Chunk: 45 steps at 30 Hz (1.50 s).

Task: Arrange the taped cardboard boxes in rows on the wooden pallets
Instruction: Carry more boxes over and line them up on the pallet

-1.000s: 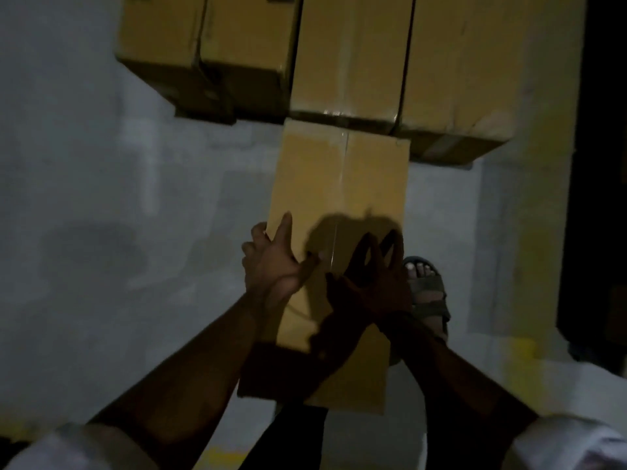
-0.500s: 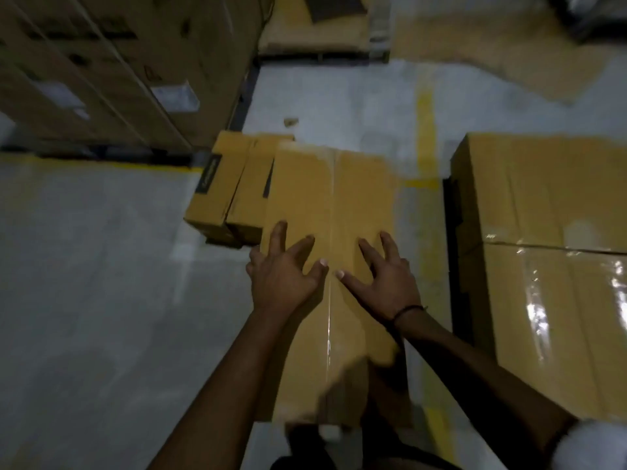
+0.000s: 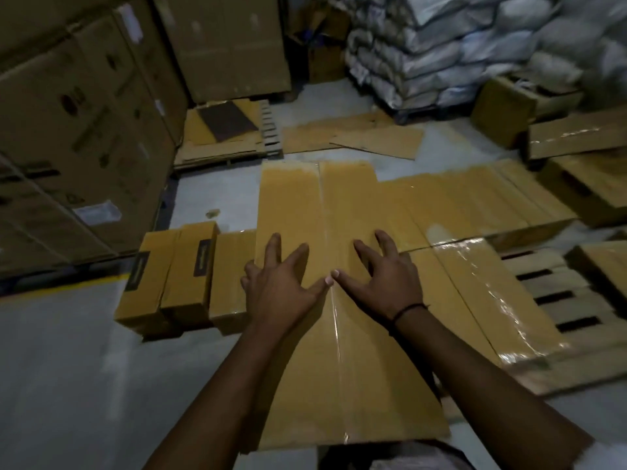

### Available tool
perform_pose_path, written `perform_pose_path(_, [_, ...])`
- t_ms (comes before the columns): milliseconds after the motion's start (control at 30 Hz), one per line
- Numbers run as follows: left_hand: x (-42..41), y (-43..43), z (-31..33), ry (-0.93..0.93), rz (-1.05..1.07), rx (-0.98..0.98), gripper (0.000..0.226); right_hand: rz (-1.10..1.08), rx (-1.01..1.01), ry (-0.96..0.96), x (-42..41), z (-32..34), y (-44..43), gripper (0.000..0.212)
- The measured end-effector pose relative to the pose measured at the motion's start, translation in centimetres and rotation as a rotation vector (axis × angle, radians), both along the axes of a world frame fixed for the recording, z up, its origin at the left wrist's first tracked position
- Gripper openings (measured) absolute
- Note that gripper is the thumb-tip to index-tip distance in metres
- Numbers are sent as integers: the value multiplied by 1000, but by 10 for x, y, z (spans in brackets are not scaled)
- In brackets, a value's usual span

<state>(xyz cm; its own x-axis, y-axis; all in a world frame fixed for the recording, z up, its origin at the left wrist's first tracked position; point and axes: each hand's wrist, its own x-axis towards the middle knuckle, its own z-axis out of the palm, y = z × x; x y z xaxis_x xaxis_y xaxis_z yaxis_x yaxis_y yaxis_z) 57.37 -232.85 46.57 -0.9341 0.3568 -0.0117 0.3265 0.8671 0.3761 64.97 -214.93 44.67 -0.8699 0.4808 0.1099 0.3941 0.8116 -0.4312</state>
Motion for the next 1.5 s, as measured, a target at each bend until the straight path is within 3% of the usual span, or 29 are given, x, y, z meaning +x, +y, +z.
perform_pose_path(400, [125, 148, 4, 56, -226, -25, 85, -222, 30, -15, 155, -2, 131, 75])
perform_pose_path(900, [275, 454, -3, -11, -338, 13, 83, -203, 98, -114, 329, 3, 428, 66])
perform_pose_path(1167, [294, 584, -5, -51, -388, 4, 86, -236, 120, -147, 350, 5, 555, 67])
perform_pose_path(1500, [264, 751, -51, -117, -378, 44, 94, -269, 104, -213, 326, -23, 712, 66])
